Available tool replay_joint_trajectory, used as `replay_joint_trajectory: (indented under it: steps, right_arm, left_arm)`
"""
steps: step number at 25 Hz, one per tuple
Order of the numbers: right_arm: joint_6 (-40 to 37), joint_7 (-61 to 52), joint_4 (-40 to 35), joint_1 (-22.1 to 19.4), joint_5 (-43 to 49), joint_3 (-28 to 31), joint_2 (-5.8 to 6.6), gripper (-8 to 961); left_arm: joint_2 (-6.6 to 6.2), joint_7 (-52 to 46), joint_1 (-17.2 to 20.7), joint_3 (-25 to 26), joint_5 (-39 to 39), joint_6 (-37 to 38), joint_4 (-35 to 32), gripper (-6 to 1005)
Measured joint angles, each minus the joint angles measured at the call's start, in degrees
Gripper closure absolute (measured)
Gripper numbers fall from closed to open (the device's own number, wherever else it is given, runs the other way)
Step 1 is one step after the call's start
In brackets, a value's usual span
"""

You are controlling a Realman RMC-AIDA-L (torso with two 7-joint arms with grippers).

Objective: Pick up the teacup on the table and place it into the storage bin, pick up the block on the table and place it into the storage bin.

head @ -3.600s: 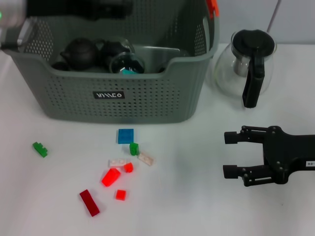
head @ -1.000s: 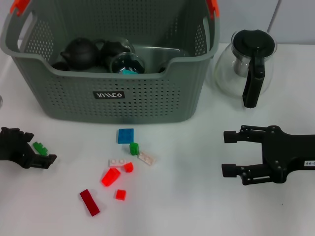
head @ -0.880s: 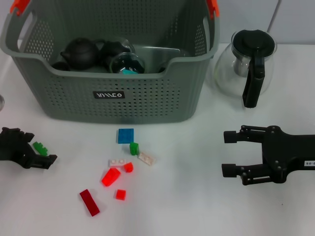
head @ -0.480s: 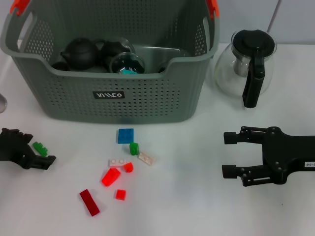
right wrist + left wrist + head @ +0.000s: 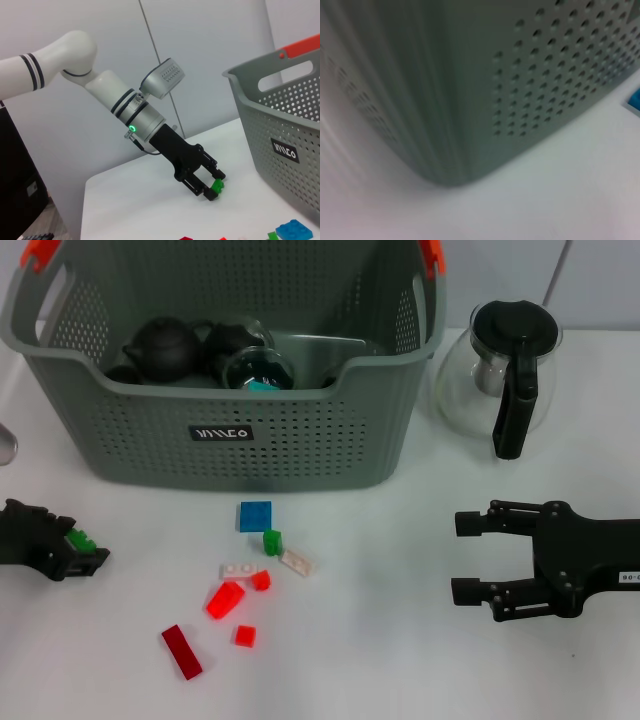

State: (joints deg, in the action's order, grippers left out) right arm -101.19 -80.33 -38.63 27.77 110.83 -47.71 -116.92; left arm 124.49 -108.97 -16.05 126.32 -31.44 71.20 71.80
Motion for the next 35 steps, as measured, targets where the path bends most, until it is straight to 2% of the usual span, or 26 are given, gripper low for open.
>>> replay_joint_trajectory:
  steps: [4,10,12,17,21,23,26,27,29,30,33,35]
  right_arm:
    - [0.0,0.0,0.0,0.0,0.0,0.0,0.02,39]
    - [0.0,0.0,0.0,0.0,0.0,0.0,0.09,38]
    - [0.0,0.0,0.0,0.0,0.0,0.0,0.11,38]
    - [-0.1,0.0,0.0,0.0,0.0,0.1,0.12,39]
    - [-0.2,0.0,0.0,0.0,0.0,0.1,0.12,39]
    - [-0.2,0.0,0.0,0.1,0.0,0.1,0.12,39]
    - [-0.2,0.0,0.0,0.1,0.0,-0.1,0.12,39]
    - [-0.2,0.0,0.0,0.1,0.0,-0.1,0.14,39]
    - [-0.2,0.0,0.0,0.2,0.0,-0.1,0.17,39]
    - [-0.2,0.0,0.0,0.2,0.0,-0.2,0.18,39]
    - [-0.1,0.0,0.0,0.4,0.0,-0.1,0.12,38]
    - [-0.2,0.0,0.0,0.4,0.0,-0.1,0.11,38]
  left_arm:
    - [-0.02,-0.3,-0.2,0.3,0.0,0.1,0.2,309]
    - [-0.05,-1.1,-0.3,0.4,0.3,0.5,0.4,555]
    - [-0.12,-1.4,-0.3,0.5,0.3,0.6,0.5,593]
    - [-0.24,-1.7,0.0,1.0,-1.0,2.7,2.5,593]
    - [-0.61,-0.8,-0.6,6.1,-6.7,12.5,7.4,594]
    - [-1.57,0.9,-2.3,11.3,-12.5,21.3,9.0,594]
    - [-4.61,2.5,-6.7,18.7,-21.2,36.3,7.0,593]
    - [-5.54,2.2,-8.2,20.1,-24.2,40.7,5.7,593]
    - [-6.55,1.2,-10.1,20.6,-28.6,44.8,4.4,593]
    - [-6.55,1.2,-10.1,20.6,-28.6,44.8,4.4,593]
    - [-6.57,-1.2,-13.2,17.9,-35.0,43.5,4.8,593]
    - [-6.22,-3.1,-15.9,17.2,-34.9,39.3,5.2,594]
